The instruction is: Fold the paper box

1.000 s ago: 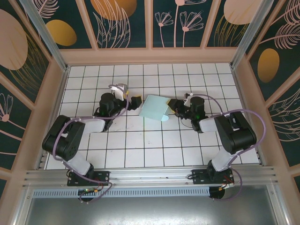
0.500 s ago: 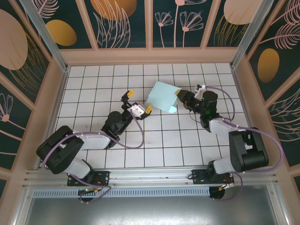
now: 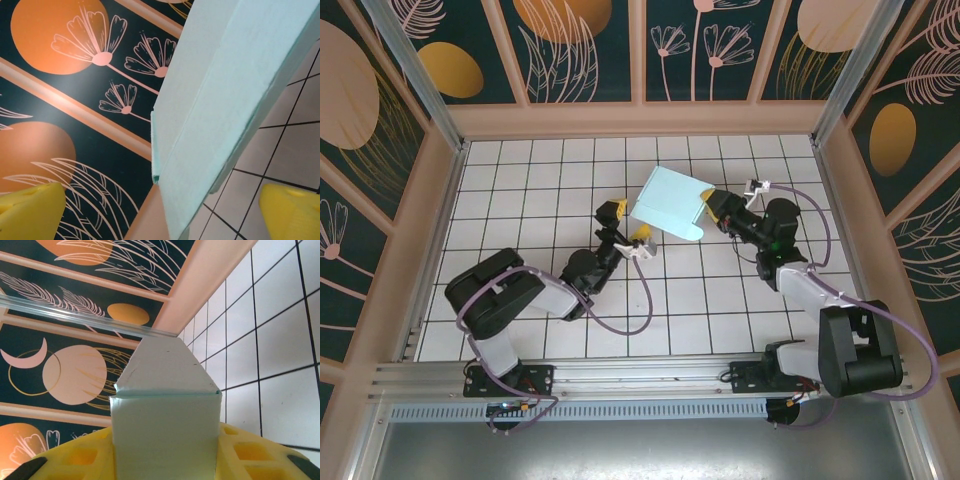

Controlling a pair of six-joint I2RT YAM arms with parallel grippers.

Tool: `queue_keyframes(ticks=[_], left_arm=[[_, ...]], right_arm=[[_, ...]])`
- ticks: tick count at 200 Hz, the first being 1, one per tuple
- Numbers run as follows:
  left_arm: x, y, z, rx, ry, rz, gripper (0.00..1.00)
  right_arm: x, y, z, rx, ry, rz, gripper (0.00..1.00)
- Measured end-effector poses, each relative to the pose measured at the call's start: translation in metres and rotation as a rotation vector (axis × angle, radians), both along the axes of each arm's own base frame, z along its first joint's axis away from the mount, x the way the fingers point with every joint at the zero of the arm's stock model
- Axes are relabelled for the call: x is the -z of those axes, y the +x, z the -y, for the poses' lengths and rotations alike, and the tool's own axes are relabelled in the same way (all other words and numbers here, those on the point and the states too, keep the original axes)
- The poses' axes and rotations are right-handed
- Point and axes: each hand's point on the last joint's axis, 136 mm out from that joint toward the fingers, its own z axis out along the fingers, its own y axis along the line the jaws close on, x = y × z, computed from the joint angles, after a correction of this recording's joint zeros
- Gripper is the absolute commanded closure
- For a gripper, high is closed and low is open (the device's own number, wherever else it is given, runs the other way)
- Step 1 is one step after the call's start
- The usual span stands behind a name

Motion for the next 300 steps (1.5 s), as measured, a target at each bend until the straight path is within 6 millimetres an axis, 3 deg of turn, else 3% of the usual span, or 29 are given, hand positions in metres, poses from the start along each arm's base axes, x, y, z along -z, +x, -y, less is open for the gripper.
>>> queue_keyframes(ticks=[75, 181, 263, 285, 300], left_arm=[[0.009, 0.006, 0.007, -0.018, 0.088, 0.054, 0.09], [0.006, 0.002, 0.012, 0.014, 0.094, 0.076, 0.49], [0.008, 0.003, 0.012, 0.008, 0.114, 0.079, 0.70], [0.008, 0.003, 0.012, 0.009, 0.111, 0.076, 0.71], [0.009, 0.003, 0.012, 0.012, 0.106, 0.067, 0.71]], right_arm=[[-0.003, -0.024, -0.007, -0.083, 0.068, -0.048, 0.62], [0.005, -0.027, -0.011, -0.114, 0.085, -0.092, 0.63], [0.003, -0.027, -0.011, -0.110, 0.094, -0.083, 0.62], [0.004, -0.027, -0.011, -0.110, 0.094, -0.083, 0.56], [0.004, -0.027, -0.011, -0.110, 0.094, -0.084, 0.44]])
